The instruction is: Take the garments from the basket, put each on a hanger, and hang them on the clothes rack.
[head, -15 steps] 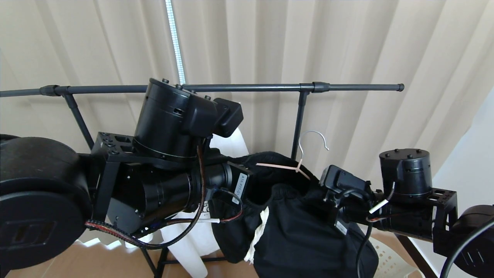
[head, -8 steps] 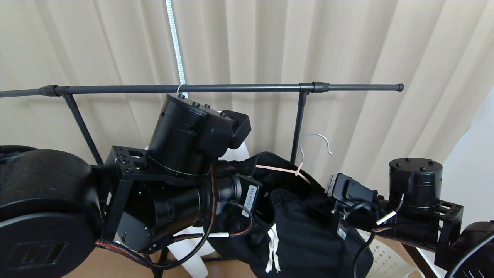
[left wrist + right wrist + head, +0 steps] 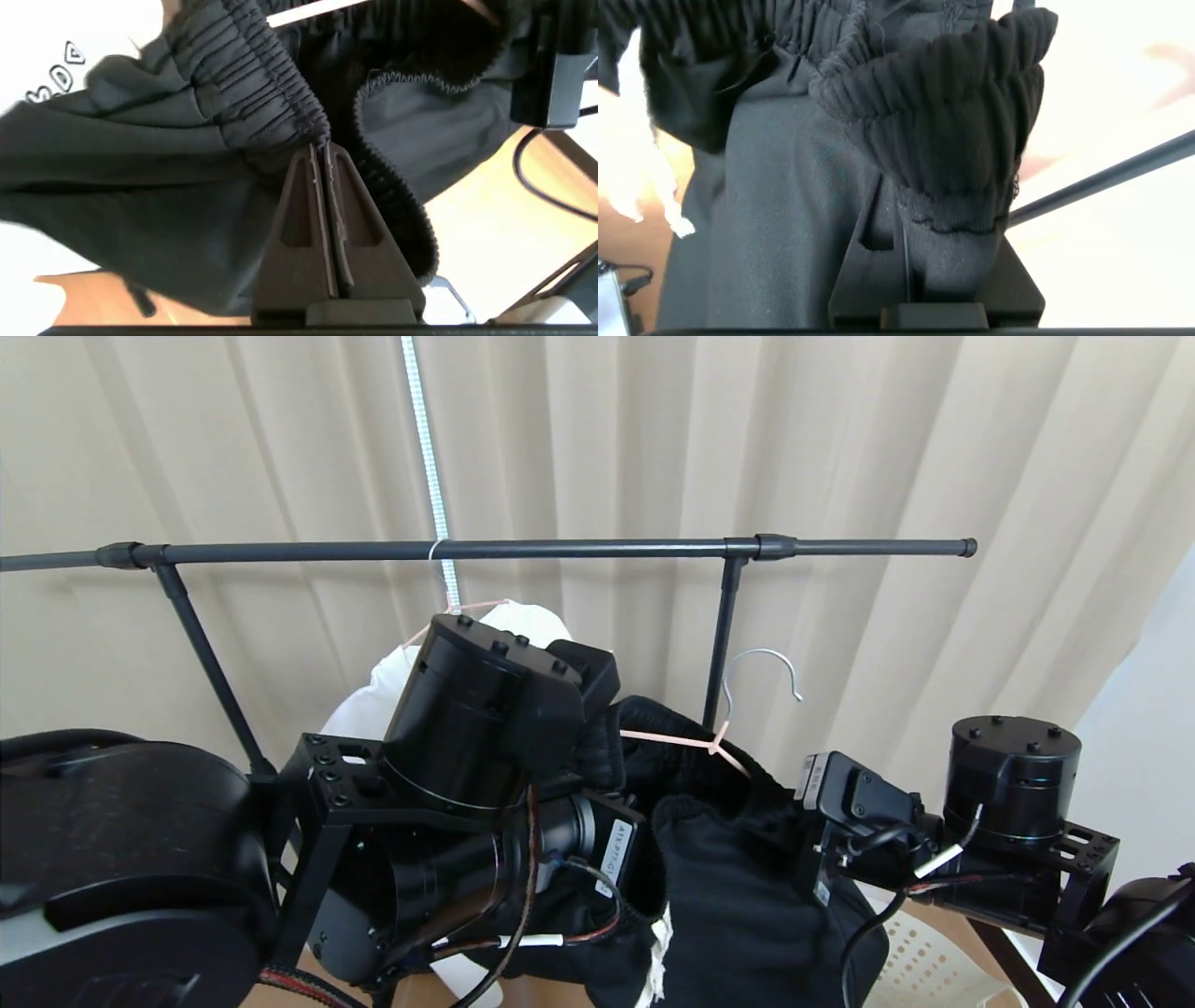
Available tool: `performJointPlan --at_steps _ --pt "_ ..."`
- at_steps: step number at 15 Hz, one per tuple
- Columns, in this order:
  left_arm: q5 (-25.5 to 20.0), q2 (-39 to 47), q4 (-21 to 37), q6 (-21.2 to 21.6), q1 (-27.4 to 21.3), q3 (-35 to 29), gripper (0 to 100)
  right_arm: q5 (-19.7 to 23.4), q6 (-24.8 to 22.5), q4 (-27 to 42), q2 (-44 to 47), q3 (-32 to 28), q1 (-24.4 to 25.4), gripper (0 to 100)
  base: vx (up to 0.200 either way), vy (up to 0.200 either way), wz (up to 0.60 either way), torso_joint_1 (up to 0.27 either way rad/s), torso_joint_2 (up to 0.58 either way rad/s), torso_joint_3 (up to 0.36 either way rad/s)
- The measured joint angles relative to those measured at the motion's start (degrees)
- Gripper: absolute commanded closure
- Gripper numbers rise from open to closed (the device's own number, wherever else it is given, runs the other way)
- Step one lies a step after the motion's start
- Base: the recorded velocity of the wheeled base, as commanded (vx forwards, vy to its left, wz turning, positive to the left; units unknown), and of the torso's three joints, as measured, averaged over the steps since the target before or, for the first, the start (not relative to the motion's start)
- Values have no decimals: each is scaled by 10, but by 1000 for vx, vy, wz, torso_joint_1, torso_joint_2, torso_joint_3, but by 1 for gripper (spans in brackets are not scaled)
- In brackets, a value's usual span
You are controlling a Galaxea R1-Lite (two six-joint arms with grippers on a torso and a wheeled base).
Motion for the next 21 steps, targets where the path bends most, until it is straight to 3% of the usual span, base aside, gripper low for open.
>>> performJointPlan --at_steps 12,13,21 --pt "6 44 -70 -25 3 15 100 18 2 -52 -1 16 -1 100 0 0 0 0 0 0" --pt "7 47 -76 -27 3 14 0 21 1 -52 -2 18 -1 100 0 0 0 0 0 0" --pt "9 58 -111 -34 2 18 0 22 2 -98 0 35 -1 100 0 0 0 0 0 0"
